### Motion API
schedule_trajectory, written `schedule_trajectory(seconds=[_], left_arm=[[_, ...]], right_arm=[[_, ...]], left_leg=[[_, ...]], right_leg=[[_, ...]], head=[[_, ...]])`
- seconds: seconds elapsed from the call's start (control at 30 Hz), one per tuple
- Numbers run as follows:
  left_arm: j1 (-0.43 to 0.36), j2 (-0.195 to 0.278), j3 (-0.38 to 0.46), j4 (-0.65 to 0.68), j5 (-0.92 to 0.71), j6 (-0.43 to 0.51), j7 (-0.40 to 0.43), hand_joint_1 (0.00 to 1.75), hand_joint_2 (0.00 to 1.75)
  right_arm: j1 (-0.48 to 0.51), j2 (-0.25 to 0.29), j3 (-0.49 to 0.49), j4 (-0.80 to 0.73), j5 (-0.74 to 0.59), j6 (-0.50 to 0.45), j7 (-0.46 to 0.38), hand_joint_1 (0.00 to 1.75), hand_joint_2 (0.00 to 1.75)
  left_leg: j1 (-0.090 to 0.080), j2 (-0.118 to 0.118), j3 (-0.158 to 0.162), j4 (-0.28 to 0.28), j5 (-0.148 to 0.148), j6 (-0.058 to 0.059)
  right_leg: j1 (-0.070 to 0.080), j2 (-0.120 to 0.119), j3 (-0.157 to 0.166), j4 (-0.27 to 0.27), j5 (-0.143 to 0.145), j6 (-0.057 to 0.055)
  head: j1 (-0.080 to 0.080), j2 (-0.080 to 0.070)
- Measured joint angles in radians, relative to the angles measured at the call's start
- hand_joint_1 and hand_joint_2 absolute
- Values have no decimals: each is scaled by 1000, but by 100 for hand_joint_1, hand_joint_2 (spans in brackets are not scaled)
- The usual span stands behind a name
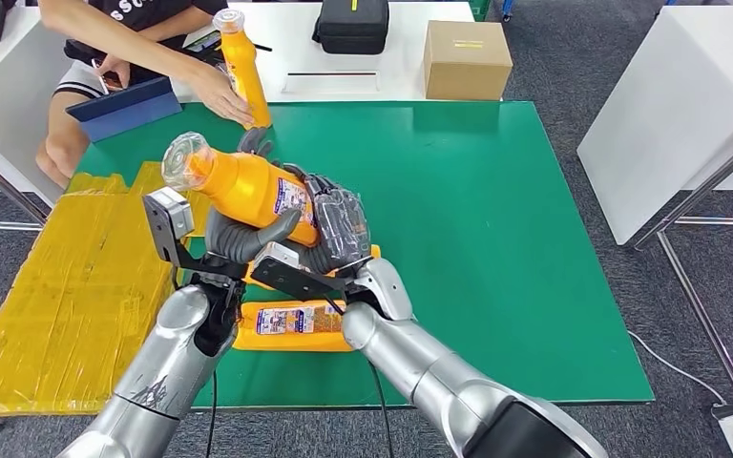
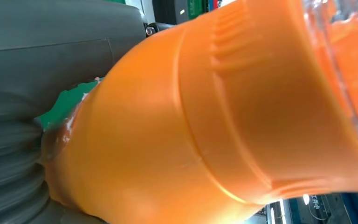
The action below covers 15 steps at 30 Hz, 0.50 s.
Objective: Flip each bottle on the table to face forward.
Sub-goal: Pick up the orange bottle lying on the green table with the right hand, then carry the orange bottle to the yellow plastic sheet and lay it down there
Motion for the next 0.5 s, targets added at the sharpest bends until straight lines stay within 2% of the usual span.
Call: schedule_trajectory(seconds=[0.23, 0.5], left_arm=[[22, 0, 16, 0, 16, 2, 4, 0, 175], [46, -12, 34, 0, 68, 1, -7, 0, 175]], right_arm=[[-11, -4, 113, 1, -86, 2, 42, 175, 175], [-30, -9, 197, 23, -151, 4, 49, 175, 175]], left_leg=[[0, 0, 0, 0, 0, 0], [0, 0, 0, 0, 0, 0]], right_leg=[[0, 0, 0, 0, 0, 0], [0, 0, 0, 0, 0, 0]], head=[[0, 0], [0, 0]])
